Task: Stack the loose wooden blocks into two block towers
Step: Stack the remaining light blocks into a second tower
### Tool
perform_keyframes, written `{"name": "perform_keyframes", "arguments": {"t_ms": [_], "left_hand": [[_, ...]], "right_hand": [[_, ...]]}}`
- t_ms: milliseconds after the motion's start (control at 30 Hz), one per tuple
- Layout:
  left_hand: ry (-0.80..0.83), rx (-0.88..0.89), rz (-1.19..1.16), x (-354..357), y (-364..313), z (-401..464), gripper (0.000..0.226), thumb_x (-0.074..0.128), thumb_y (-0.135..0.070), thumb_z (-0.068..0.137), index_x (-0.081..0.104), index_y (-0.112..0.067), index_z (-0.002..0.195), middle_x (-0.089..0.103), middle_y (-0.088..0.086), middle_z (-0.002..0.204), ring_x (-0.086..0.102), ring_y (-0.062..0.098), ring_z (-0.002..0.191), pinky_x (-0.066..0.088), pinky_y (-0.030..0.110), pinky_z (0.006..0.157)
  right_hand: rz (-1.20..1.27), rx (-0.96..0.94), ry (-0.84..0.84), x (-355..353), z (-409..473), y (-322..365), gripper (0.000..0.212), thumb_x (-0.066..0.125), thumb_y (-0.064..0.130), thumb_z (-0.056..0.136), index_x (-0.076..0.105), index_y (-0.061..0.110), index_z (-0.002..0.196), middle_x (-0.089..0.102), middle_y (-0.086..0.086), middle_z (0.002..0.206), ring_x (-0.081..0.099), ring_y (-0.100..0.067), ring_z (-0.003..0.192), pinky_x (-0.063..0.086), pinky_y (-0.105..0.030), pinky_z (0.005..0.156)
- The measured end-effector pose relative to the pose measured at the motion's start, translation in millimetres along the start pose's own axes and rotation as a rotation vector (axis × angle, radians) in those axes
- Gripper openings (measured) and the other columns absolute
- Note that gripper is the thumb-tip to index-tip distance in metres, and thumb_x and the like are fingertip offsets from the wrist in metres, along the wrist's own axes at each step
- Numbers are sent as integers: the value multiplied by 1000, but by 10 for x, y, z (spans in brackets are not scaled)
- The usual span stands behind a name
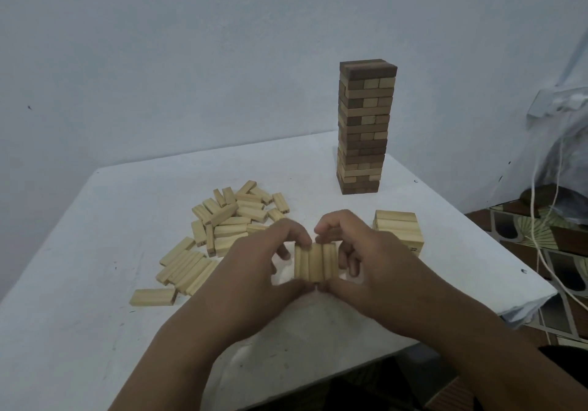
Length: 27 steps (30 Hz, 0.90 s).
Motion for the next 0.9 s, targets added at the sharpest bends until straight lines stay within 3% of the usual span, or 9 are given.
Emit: {"name": "perform_keyframes", "arguments": {"t_ms": [133, 267, 367, 467, 633, 767, 900], "left_hand": [[-95, 74, -53, 67, -211, 82, 51, 73, -38, 82, 40, -57, 115, 51, -26, 107, 52, -5, 92, 42, 12, 69], [-162, 181, -94, 237, -471, 227, 55, 66, -31, 90, 33, -59, 124, 44, -34, 118, 42, -11, 109, 40, 7, 79], [-170, 198, -108, 396, -631, 329, 47, 56, -38, 94, 31, -56, 129, 40, -32, 126, 37, -7, 116, 39, 25, 99], [-145, 160, -84, 524, -750, 422, 51, 48, -50, 84, 33, -52, 133, 41, -26, 137, 34, 0, 124, 34, 39, 110], [-148, 137, -102, 603, -811, 531, 59, 39, -62, 80, 34, -46, 136, 41, -27, 140, 33, -2, 129, 25, 35, 110], [-121, 75, -116, 669, -751, 586, 62, 58, -49, 86, 24, -53, 138, 41, -30, 140, 35, 0, 132, 27, 45, 114], [-121, 64, -57, 608, -712, 580, 76, 72, -39, 84, 19, -60, 133, 38, -33, 141, 30, -6, 129, 26, 45, 115]], "right_hand": [[-40, -30, -140, -279, -78, 19, 60, 82, 27, 73, 40, 48, 112, 50, 39, 85, 51, 13, 85, 41, -5, 65], [-103, -15, -235, -552, -150, -75, 60, 81, 34, 72, 37, 54, 109, 49, 34, 91, 48, 11, 95, 43, -3, 64], [-141, 7, -255, -708, -212, -204, 60, 79, 35, 74, 36, 56, 110, 50, 34, 94, 48, 11, 92, 38, -7, 61], [-160, 29, -263, -788, -255, -331, 61, 77, 33, 77, 34, 52, 116, 48, 34, 96, 47, 11, 93, 35, -7, 64], [-157, 45, -281, -796, -252, -503, 62, 74, 32, 80, 30, 52, 120, 50, 30, 112, 48, 8, 92, 37, -7, 69], [-167, 61, -237, -761, -225, -638, 66, 73, 34, 81, 27, 53, 125, 51, 27, 121, 45, 14, 91, 33, -7, 70], [-150, 45, -227, -820, -240, -699, 75, 76, 39, 76, 24, 58, 127, 45, 33, 124, 45, 11, 96, 36, -11, 70]]}}
Point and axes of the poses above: each hand's wrist, its own z-axis towards the middle knuckle, its own x-axis out of the palm, y = z × x, the point moved 4 cm from there along z, towards the middle knuckle
